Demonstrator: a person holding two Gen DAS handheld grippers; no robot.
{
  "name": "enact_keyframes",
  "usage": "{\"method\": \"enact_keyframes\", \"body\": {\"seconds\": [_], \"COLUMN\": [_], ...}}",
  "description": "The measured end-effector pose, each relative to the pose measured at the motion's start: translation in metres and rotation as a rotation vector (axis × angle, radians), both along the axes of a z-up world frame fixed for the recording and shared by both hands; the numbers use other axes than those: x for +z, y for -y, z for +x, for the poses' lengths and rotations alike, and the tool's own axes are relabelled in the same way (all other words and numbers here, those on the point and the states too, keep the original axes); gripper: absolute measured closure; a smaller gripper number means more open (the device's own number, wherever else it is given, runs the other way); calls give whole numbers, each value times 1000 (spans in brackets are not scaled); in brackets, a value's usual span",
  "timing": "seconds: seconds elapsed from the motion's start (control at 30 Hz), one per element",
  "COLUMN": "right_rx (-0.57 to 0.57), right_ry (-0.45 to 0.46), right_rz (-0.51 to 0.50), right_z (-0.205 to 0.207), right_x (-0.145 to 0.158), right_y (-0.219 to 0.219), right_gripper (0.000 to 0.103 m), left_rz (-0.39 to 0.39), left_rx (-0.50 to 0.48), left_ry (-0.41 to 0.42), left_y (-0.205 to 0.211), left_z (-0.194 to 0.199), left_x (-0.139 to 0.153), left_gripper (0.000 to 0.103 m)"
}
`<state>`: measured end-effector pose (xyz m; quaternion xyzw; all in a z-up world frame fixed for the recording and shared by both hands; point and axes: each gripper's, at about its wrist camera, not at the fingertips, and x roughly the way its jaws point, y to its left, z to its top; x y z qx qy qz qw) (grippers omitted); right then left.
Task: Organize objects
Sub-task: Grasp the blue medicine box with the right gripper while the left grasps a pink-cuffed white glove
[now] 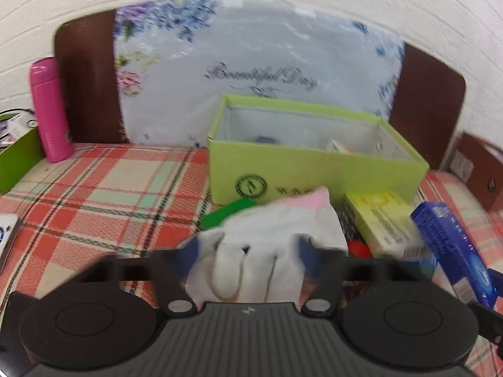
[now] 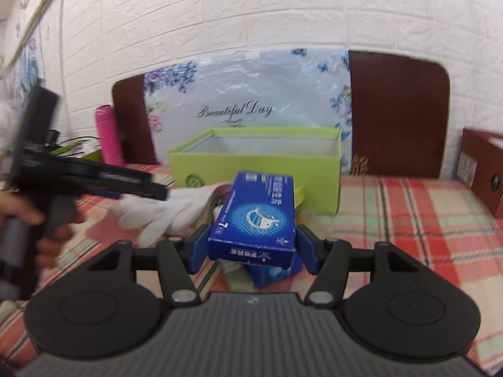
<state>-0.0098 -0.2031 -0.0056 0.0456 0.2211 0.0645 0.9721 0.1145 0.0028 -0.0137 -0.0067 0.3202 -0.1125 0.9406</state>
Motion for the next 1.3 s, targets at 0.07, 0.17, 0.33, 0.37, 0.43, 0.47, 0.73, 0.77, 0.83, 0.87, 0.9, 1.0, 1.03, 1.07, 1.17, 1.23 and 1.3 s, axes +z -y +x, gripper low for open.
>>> {"method": "enact_keyframes", "body": {"seconds": [0.07,0.17,0.33,0.37,0.43,0.47,0.73,0.77,0.83,0.87,0.9,1.0,1.03,1.07,1.17,1.23,1.3], "right_rx": [16,16,15,25,46,53,15,11,8,12,17,18,18,16,10,8,6], "right_ry": [-23,-61,-137,-149,-158,-163,-157,-159,-164,-167,-170,-177,-182,-186,-198,-207,-224], "right_rz": [17,19,5,-4,-25,-34,-34,-29,-24,-22,-23,-31,-32,-31,-33,-32,-31], "right_z": [-8,-15,-18,-20,-28,-31,-34,-32,-28,-26,-26,-24,-23,-22,-19,-17,-14], "right_x": [-5,-16,-31,-33,-36,-37,-38,-39,-39,-40,-41,-44,-45,-45,-48,-50,-53], "right_y": [3,5,13,13,12,12,13,12,10,9,8,5,5,5,6,7,6], "right_gripper": [45,45,45,46,46,46,29,29,29,29,28,27,27,27,27,27,27], "left_rz": [-64,-55,-80,-70,-46,-35,-99,-102,-103,-106,-104,-73,-58,-38,-36,-50,-68], "left_rx": [-57,-122,-227,-236,-225,-203,-79,-74,-71,-78,-81,-89,-109,-135,-170,-159,-156], "left_ry": [-54,-29,-66,-81,-106,-119,-25,-27,-27,-25,-26,-17,-18,-30,-57,-51,-49], "left_y": [-5,-5,-10,-10,-9,-11,-11,-8,0,4,8,19,22,25,23,20,19], "left_z": [-5,-35,-84,-90,-101,-103,-89,-83,-71,-65,-60,-50,-48,-47,-51,-57,-60], "left_x": [-4,2,3,-1,-9,-13,-6,-5,-6,-7,-9,-13,-15,-17,-21,-21,-22], "left_gripper": [100,101,101,101,100,93,25,25,25,25,25,26,31,53,69,66,36]}}
